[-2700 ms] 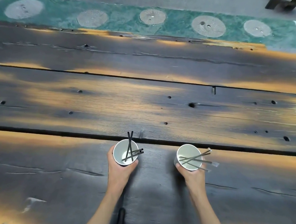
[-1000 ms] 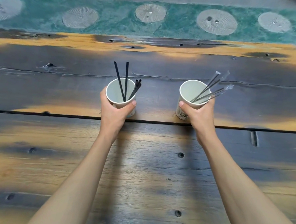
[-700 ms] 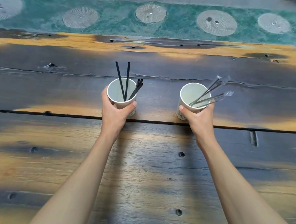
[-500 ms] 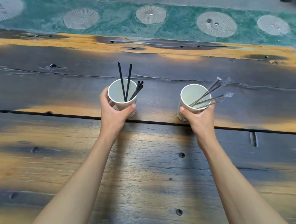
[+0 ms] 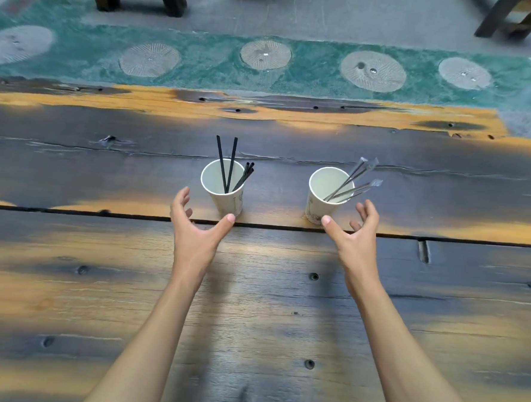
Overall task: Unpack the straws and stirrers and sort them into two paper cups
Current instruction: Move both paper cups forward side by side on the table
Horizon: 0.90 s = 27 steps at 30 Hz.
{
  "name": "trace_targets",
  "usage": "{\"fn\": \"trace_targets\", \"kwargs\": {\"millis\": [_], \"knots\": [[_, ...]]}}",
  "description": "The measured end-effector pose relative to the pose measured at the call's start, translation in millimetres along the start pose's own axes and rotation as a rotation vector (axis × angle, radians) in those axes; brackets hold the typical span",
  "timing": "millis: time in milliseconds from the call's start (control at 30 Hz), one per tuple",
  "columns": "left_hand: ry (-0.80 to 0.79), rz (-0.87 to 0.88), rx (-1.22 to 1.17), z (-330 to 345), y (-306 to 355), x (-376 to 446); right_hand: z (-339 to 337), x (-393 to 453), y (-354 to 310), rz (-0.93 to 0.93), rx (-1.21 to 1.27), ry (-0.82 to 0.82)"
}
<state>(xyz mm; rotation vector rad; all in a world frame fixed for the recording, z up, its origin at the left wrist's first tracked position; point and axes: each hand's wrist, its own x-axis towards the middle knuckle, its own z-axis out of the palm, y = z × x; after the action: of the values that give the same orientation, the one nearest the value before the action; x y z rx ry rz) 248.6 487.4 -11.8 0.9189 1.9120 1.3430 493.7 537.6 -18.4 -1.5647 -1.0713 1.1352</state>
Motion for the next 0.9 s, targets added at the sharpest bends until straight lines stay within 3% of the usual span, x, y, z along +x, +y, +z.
{"fn": "trace_targets", "kwargs": {"millis": [167, 367, 633, 767, 900], "knots": [[0.003, 0.127, 0.034, -34, 45, -54, -24, -62, -47, -0.087, 0.069, 0.1], [0.019, 0.285, -0.078, -86, 133, -125, -59, -142, -130, -0.365, -0.056, 0.093], [0.107, 0.84, 0.359, -154, 226, -229, -105, -257, -226, -0.813, -0.426, 0.135], [0.188, 0.955, 0.494, -177, 242, -272, -120, -299, -242, -0.93, -0.555, 0.105], [0.16, 0.973, 0.455, -190, 247, -302, -130, -326, -243, -0.949, -0.555, 0.072]]}}
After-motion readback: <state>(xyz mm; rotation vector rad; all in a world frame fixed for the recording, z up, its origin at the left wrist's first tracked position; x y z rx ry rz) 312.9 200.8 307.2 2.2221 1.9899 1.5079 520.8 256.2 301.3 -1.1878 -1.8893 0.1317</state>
